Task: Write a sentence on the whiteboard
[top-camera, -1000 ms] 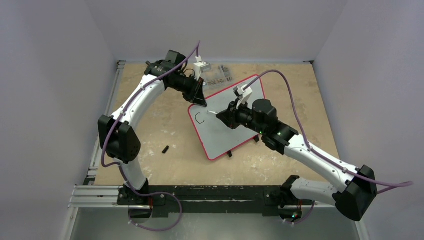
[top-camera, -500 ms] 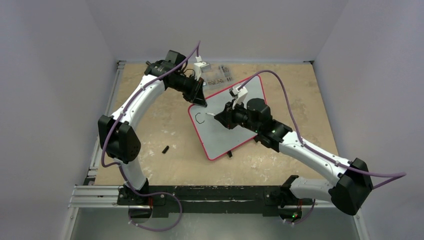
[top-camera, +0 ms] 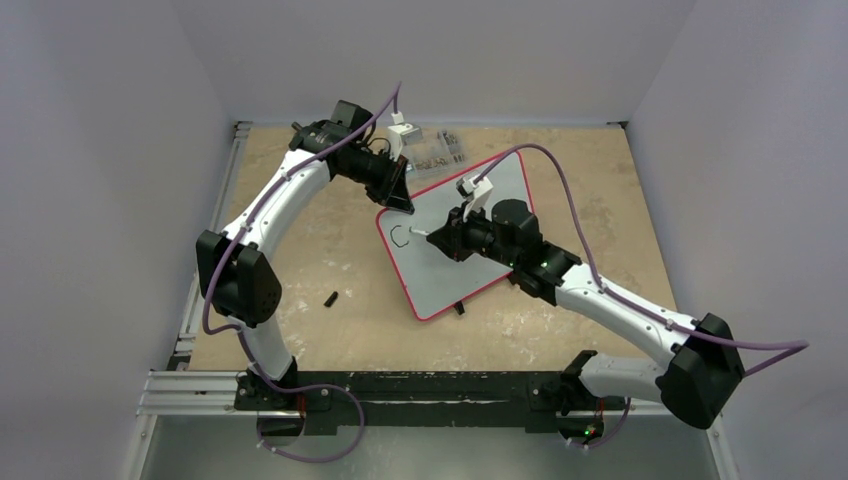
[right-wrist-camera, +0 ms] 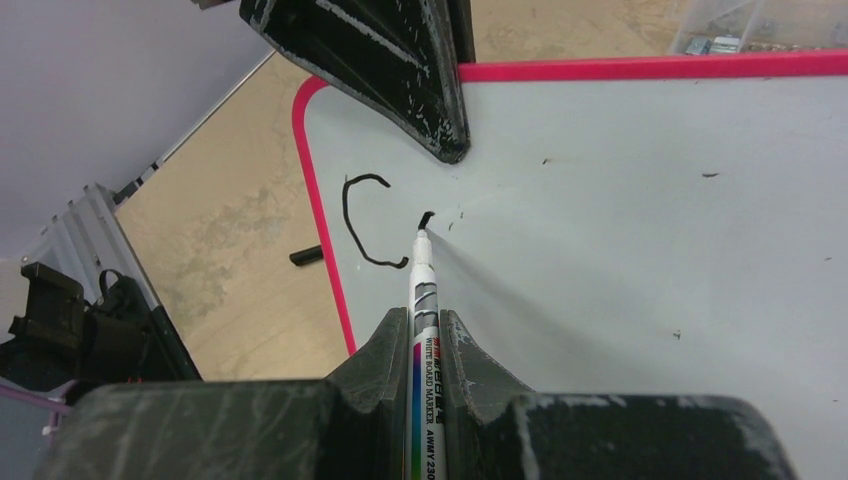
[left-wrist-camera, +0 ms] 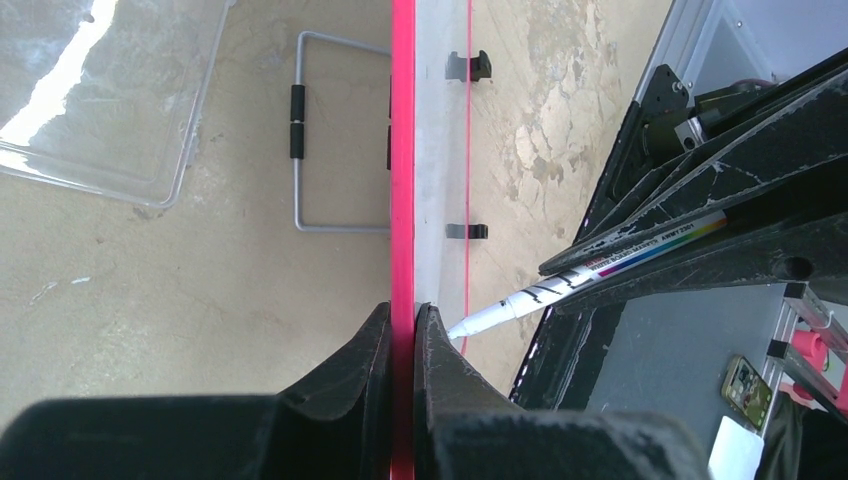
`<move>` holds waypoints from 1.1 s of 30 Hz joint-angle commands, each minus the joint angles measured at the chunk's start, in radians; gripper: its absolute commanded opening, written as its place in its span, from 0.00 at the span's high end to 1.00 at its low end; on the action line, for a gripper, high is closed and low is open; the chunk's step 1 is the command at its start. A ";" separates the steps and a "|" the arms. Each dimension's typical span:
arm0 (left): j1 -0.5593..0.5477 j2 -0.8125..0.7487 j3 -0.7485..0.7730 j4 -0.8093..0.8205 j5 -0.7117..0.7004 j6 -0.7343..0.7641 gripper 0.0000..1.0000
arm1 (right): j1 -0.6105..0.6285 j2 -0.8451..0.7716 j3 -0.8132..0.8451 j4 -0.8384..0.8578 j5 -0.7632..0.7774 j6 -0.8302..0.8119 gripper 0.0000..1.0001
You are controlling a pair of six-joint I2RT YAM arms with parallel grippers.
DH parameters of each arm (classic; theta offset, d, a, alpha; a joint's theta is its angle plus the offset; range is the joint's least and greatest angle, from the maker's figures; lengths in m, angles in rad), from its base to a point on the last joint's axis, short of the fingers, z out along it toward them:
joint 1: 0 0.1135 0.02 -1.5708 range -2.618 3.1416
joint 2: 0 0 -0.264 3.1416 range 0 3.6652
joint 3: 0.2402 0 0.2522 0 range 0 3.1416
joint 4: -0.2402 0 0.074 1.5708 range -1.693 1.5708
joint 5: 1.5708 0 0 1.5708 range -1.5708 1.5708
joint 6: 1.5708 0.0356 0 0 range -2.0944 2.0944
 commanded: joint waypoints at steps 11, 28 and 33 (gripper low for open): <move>-0.036 -0.001 -0.002 -0.034 -0.057 0.088 1.00 | -0.003 -0.049 -0.089 0.013 0.034 0.023 1.00; -0.046 0.004 0.002 -0.040 -0.065 0.094 1.00 | -0.003 0.002 0.033 -0.027 0.108 0.012 1.00; -0.050 0.005 0.003 -0.044 -0.066 0.093 1.00 | -0.003 0.017 0.051 -0.021 0.089 0.012 1.00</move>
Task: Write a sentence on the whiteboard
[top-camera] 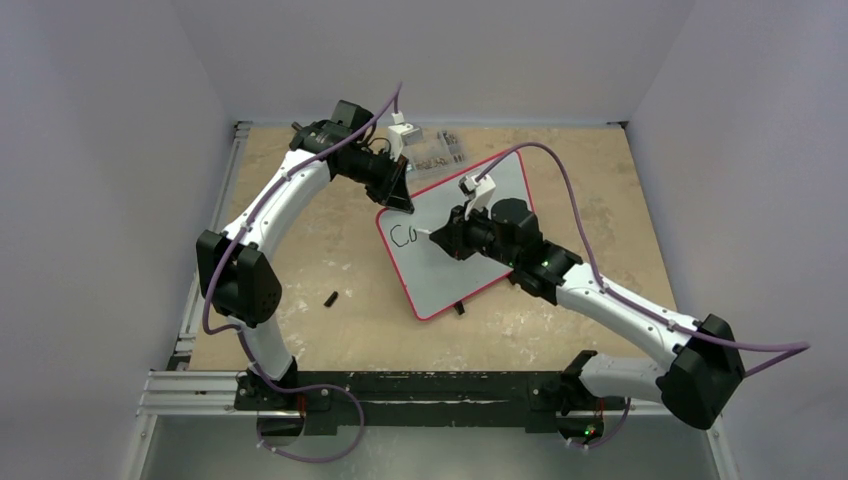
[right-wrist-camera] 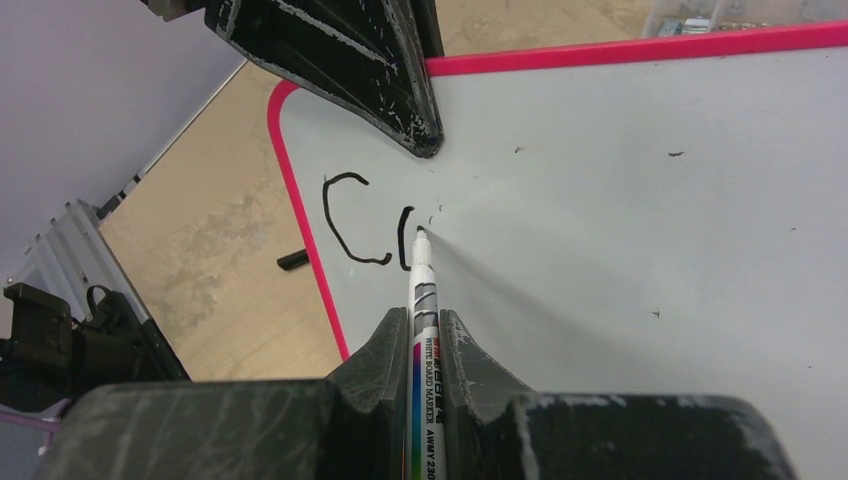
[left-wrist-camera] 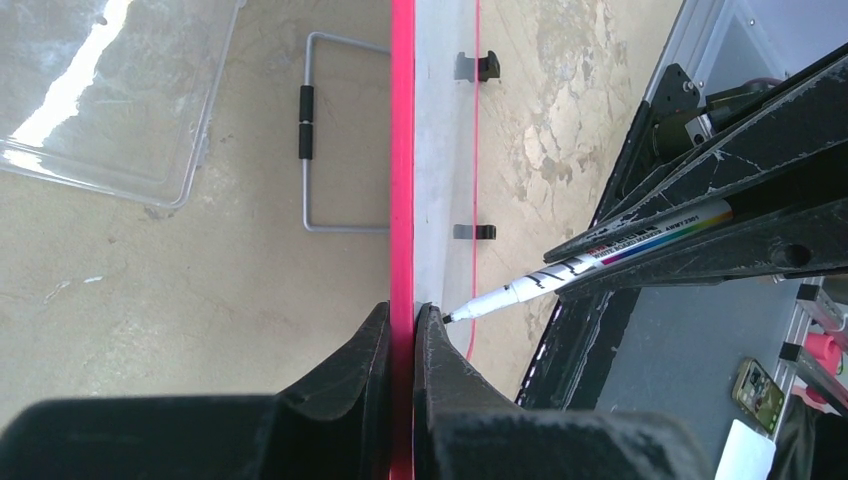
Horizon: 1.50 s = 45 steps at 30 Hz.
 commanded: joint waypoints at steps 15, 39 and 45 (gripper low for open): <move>-0.052 0.005 0.004 -0.048 -0.056 0.088 1.00 | -0.004 0.030 0.051 0.036 0.020 -0.015 1.00; -0.054 -0.006 0.001 -0.049 -0.066 0.086 1.00 | -0.006 -0.083 0.009 0.030 0.001 -0.021 1.00; -0.054 -0.006 0.002 -0.049 -0.063 0.086 1.00 | -0.008 -0.084 0.000 0.011 0.039 -0.034 1.00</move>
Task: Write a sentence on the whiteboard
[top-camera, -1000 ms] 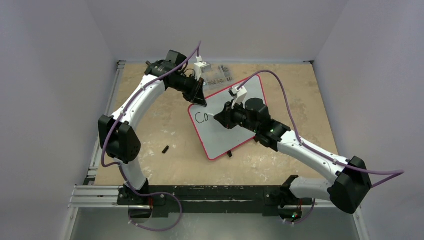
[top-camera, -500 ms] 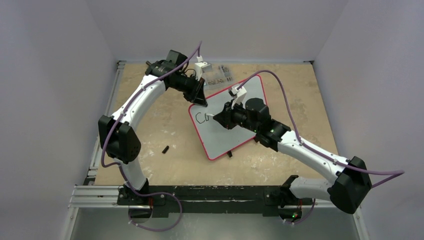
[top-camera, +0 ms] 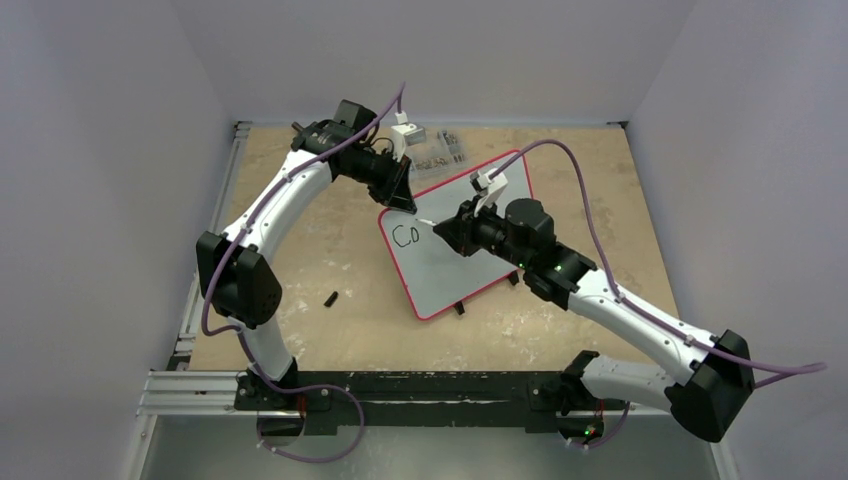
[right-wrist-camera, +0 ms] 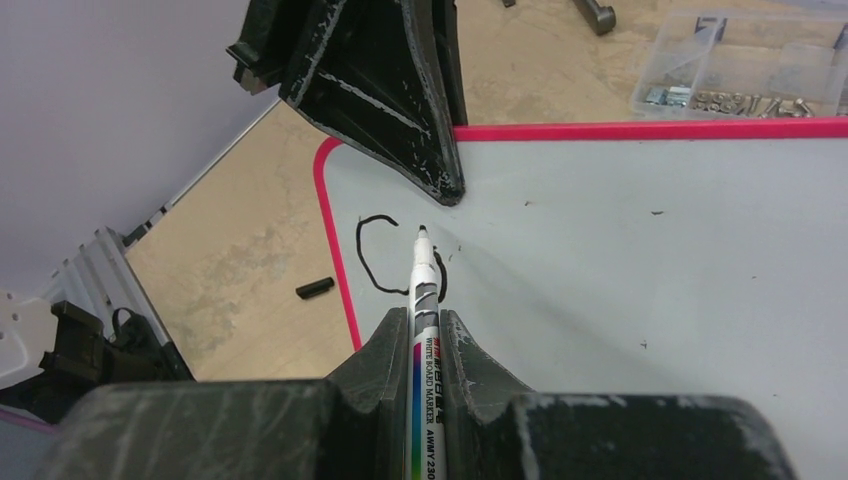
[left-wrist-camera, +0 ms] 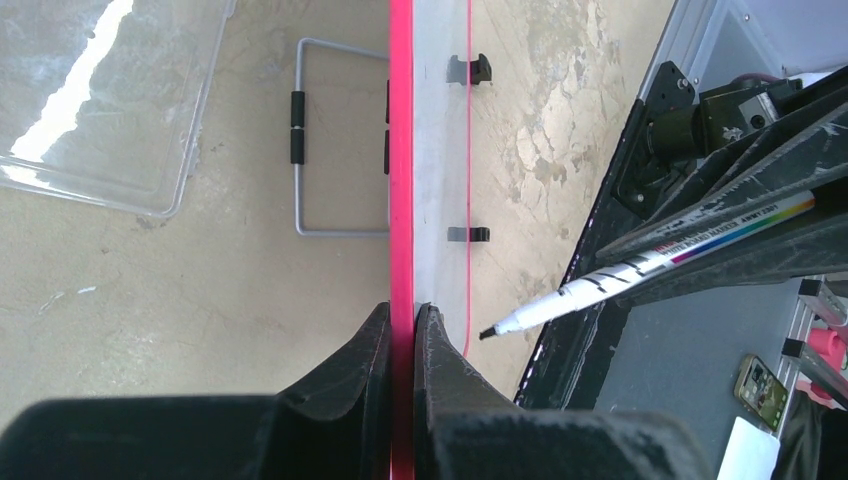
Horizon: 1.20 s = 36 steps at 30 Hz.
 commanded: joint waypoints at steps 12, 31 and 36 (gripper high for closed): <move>-0.038 -0.002 -0.006 -0.053 -0.054 0.088 1.00 | -0.009 0.051 0.015 0.006 0.068 -0.026 1.00; -0.040 -0.002 -0.005 -0.054 -0.056 0.089 1.00 | -0.010 -0.021 -0.121 0.004 0.072 0.003 1.00; -0.040 -0.003 -0.007 -0.056 -0.056 0.090 1.00 | -0.009 -0.013 -0.077 -0.022 0.123 -0.014 1.00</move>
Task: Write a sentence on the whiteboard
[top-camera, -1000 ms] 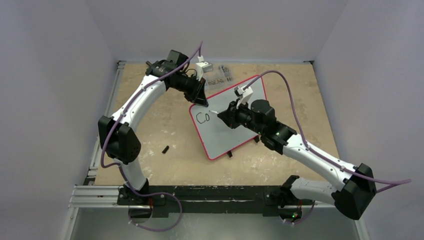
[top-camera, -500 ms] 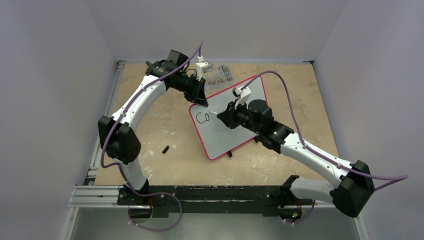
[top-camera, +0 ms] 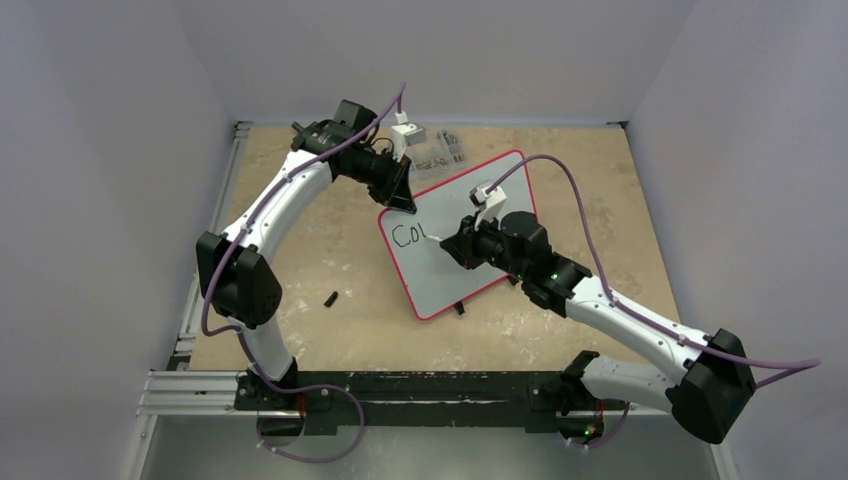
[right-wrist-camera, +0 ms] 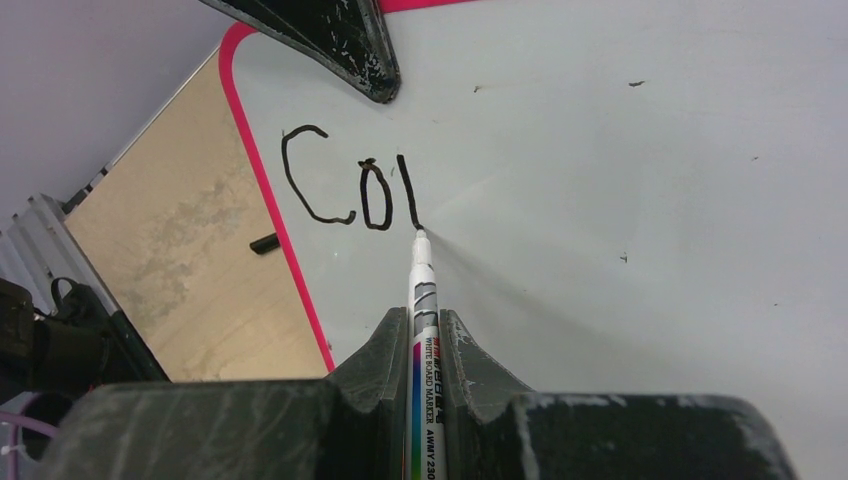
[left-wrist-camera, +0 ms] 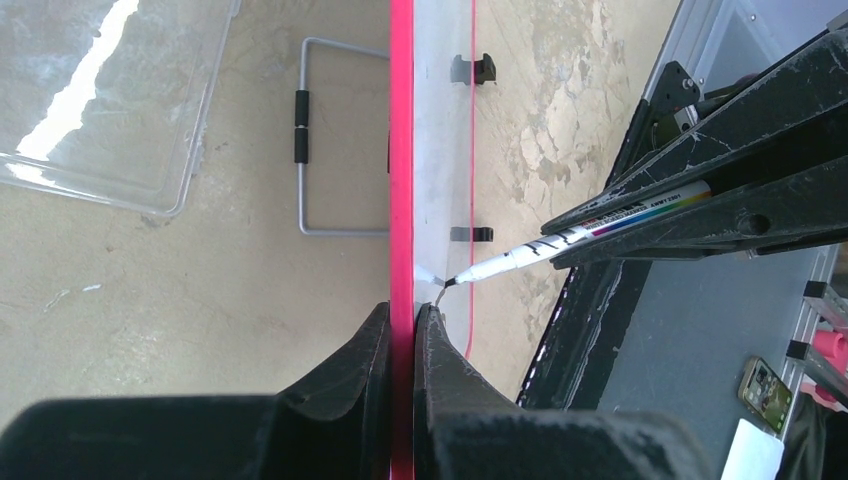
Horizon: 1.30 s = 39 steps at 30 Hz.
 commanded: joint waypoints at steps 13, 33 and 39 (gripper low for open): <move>-0.045 -0.002 -0.006 -0.057 -0.051 0.089 1.00 | -0.011 0.058 0.157 -0.041 0.119 -0.053 1.00; -0.047 -0.006 -0.005 -0.058 -0.057 0.089 1.00 | -0.010 -0.025 0.022 -0.035 0.082 -0.016 1.00; -0.048 -0.011 -0.004 -0.058 -0.057 0.091 1.00 | -0.011 -0.034 0.032 -0.044 0.092 -0.017 1.00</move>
